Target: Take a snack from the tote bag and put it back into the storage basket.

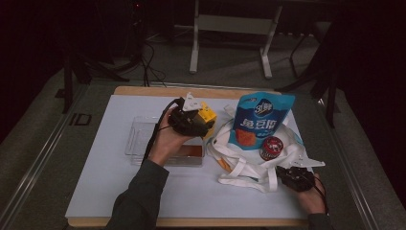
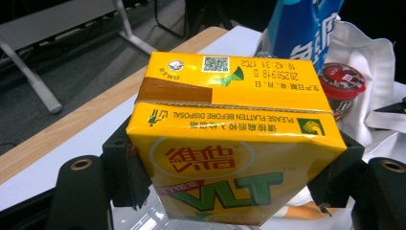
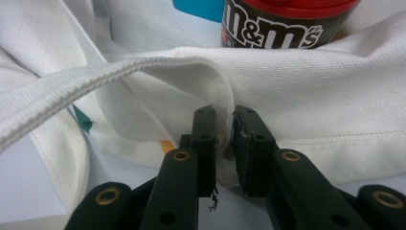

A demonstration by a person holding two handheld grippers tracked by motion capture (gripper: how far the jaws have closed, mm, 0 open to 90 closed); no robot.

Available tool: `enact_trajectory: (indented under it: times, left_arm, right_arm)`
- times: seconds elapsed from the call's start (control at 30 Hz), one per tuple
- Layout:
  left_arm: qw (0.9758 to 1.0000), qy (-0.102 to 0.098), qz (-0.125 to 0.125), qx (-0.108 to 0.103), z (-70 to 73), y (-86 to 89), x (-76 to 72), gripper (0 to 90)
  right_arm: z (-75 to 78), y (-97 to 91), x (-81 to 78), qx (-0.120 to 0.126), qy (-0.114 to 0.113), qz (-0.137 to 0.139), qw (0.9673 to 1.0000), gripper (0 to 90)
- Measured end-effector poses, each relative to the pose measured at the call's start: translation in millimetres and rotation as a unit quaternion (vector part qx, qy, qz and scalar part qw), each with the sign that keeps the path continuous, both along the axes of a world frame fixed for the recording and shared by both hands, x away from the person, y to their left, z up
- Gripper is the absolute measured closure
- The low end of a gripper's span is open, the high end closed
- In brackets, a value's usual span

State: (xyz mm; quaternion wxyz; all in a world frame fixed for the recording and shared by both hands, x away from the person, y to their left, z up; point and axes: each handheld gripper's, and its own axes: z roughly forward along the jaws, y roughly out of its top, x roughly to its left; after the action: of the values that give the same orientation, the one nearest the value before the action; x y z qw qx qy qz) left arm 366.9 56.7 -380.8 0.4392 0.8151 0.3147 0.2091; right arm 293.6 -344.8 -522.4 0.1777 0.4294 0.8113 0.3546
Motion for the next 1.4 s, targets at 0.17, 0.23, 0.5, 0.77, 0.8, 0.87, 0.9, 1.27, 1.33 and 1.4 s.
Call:
enact_trajectory:
  times: [0.17,0.23,0.5,0.77,0.8,0.87,0.9,1.27,1.33,1.4]
  left_arm:
    - [0.9999,0.000,0.014,-0.006,0.0,10.5,0.7,29.1]
    - [0.9998,0.000,0.020,-0.009,-0.2,14.0,0.9,29.0]
    - [0.9990,-0.002,0.042,-0.010,-1.0,25.8,0.9,29.1]
    - [0.9981,-0.005,0.061,-0.006,-2.4,37.2,-0.3,29.0]
    - [0.9979,-0.005,0.064,-0.006,-3.1,39.3,-0.6,29.0]
    - [0.9976,-0.003,0.069,-0.007,-3.9,42.3,-0.5,29.0]
    - [0.9974,-0.002,0.072,-0.007,-4.4,44.2,-0.3,29.0]
    - [0.9951,-0.006,0.099,-0.003,-5.1,62.0,-1.7,29.0]
    - [0.9943,-0.007,0.106,-0.005,-5.4,65.7,-2.4,29.0]
    - [0.9935,-0.012,0.113,0.004,-5.0,68.5,-4.1,29.0]
  right_arm:
    - [0.0,0.0,0.0,0.000,0.000,0.000,1.0000,78.8]
    - [0.0,0.0,-0.1,0.000,0.000,-0.001,1.0000,78.8]
    - [0.0,0.2,-0.4,0.001,0.001,-0.002,1.0000,78.8]
    - [0.0,0.4,-0.5,0.001,0.001,-0.003,1.0000,78.8]
    - [0.0,0.4,-0.6,0.000,0.001,-0.003,1.0000,78.8]
    - [-0.1,0.4,-0.6,0.001,0.001,-0.003,1.0000,78.8]
    - [-0.1,0.4,-0.6,0.001,0.000,-0.003,1.0000,78.8]
    - [-0.2,0.4,-0.7,0.001,0.000,-0.004,1.0000,78.8]
    - [-0.1,0.5,-0.7,0.001,0.000,-0.004,1.0000,78.8]
    - [-0.2,0.5,-0.7,0.001,0.000,-0.004,1.0000,78.8]
